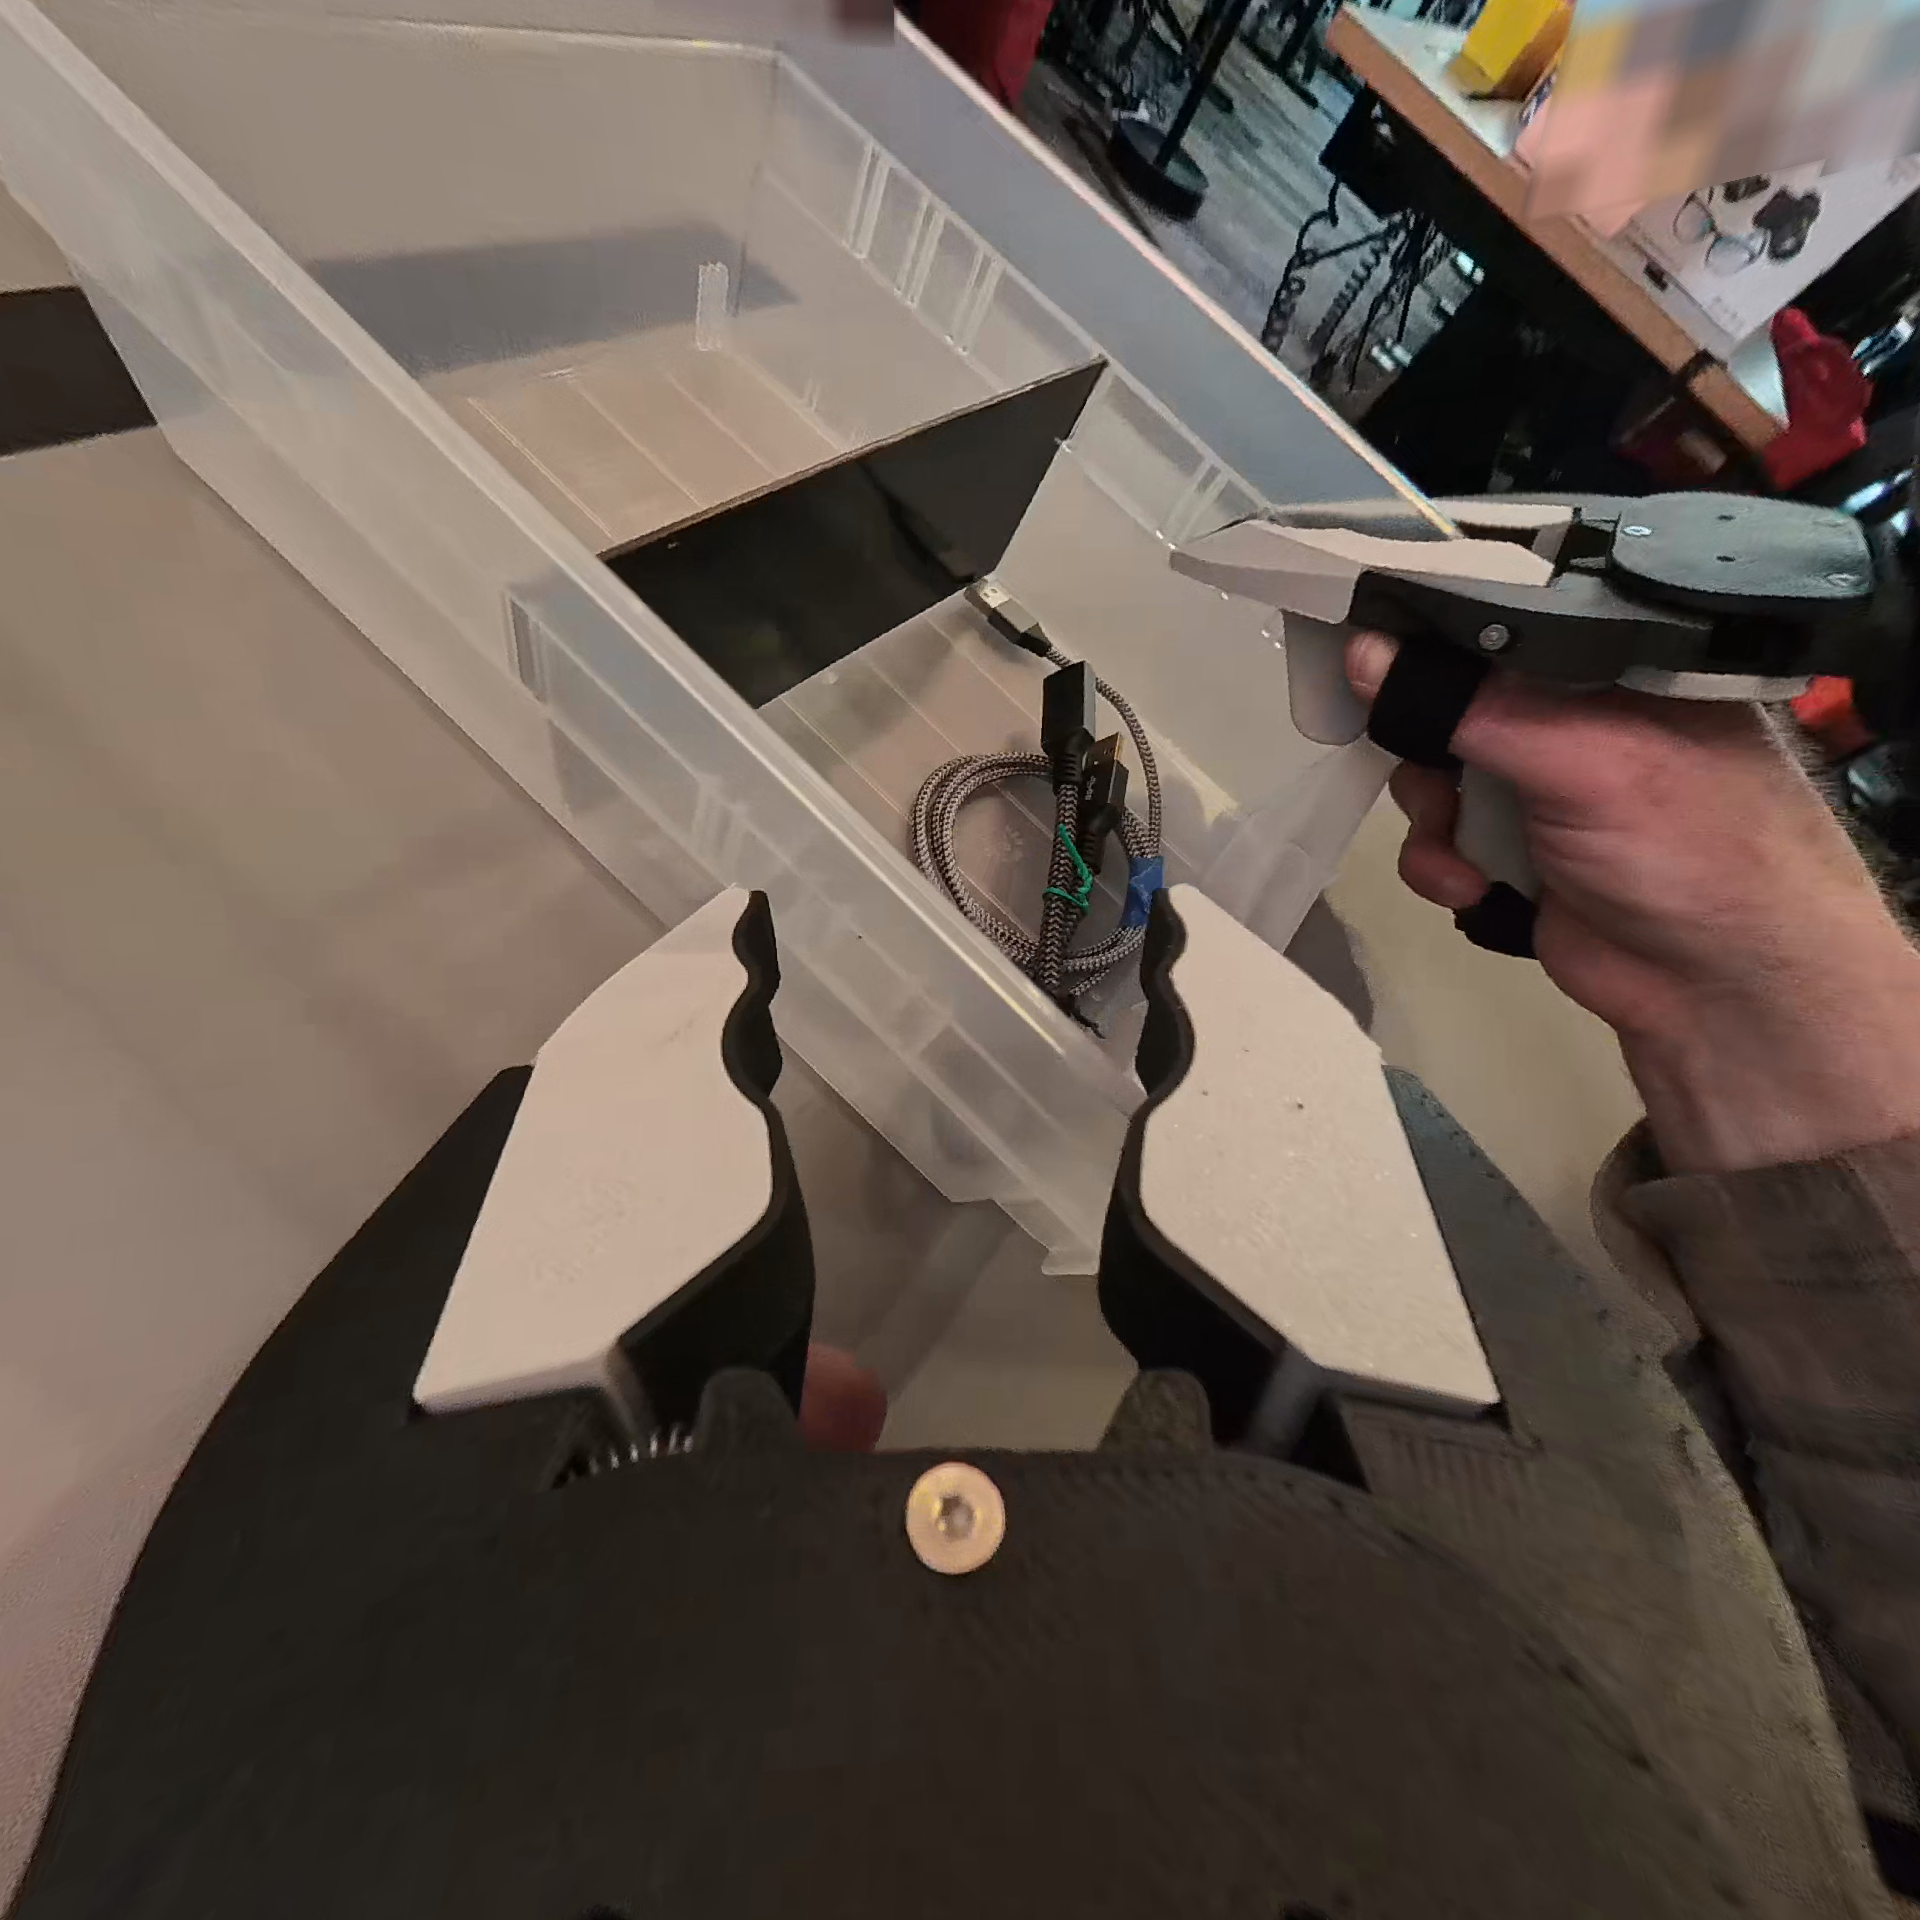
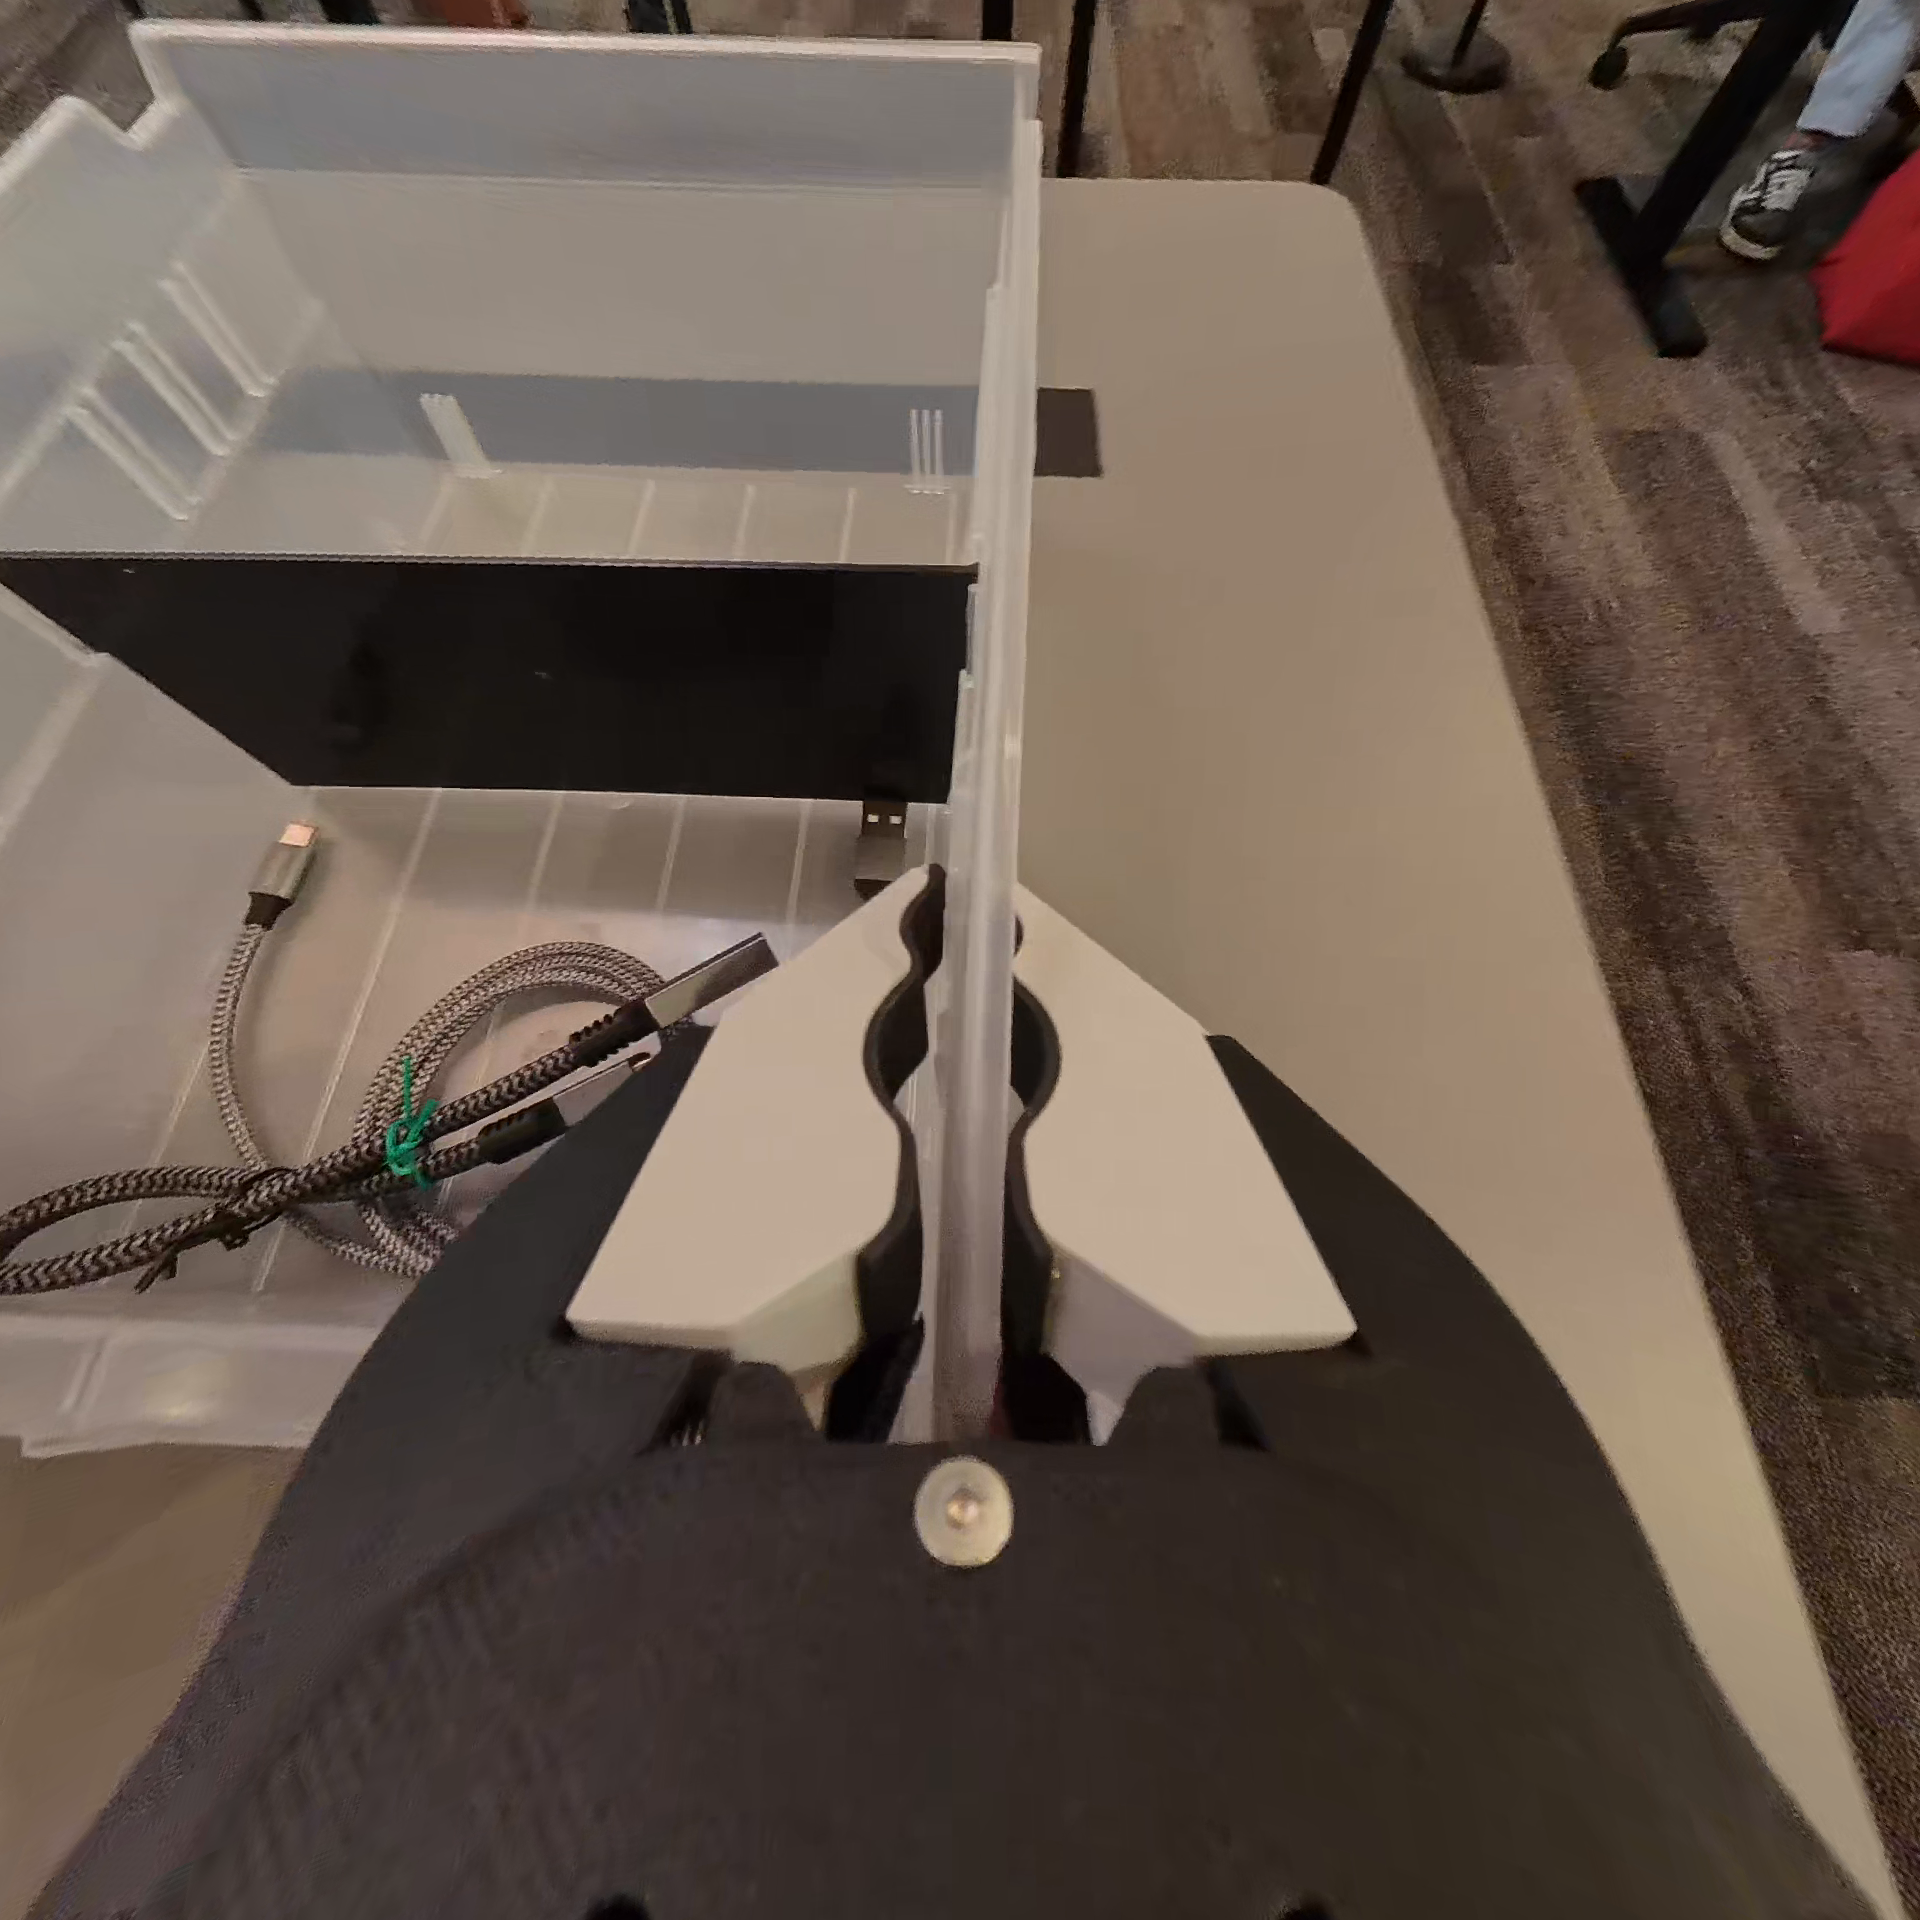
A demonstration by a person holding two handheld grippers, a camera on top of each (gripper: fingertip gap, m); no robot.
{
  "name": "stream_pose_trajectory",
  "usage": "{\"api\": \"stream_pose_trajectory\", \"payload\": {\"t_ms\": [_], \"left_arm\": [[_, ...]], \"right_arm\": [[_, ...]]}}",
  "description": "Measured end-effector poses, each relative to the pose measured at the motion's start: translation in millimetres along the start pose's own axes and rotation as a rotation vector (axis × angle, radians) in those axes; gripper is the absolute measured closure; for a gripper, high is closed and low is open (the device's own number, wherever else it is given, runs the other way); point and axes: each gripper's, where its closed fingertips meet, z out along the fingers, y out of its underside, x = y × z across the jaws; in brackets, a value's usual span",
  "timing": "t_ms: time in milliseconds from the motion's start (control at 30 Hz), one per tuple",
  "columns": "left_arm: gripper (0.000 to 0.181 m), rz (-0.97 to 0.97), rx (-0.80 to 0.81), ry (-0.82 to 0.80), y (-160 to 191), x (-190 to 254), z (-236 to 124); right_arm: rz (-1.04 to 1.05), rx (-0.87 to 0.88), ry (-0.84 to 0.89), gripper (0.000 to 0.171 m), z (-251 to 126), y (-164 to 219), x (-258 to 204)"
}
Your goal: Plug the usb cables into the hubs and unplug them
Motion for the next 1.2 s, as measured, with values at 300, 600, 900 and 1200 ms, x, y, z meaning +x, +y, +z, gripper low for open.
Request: {"api": "stream_pose_trajectory", "payload": {"t_ms": [300,600,900,1200], "left_arm": [[0.109,-0.005,0.053,-0.04,-33,-7,50],[0.077,0.141,0.315,-0.011,-70,-7,-58],[0.094,0.331,0.576,-0.19,-105,-52,-256],[0.112,0.365,0.831,-0.402,-170,-128,-379]], "right_arm": [[-0.003,0.016,-0.009,0.166,33,-18,38],[-0.164,0.305,0.124,0.107,-73,-91,11],[-0.291,0.686,-0.439,0.117,-178,-213,-271],[-0.117,0.891,-0.757,0.123,-197,-290,-412]]}}
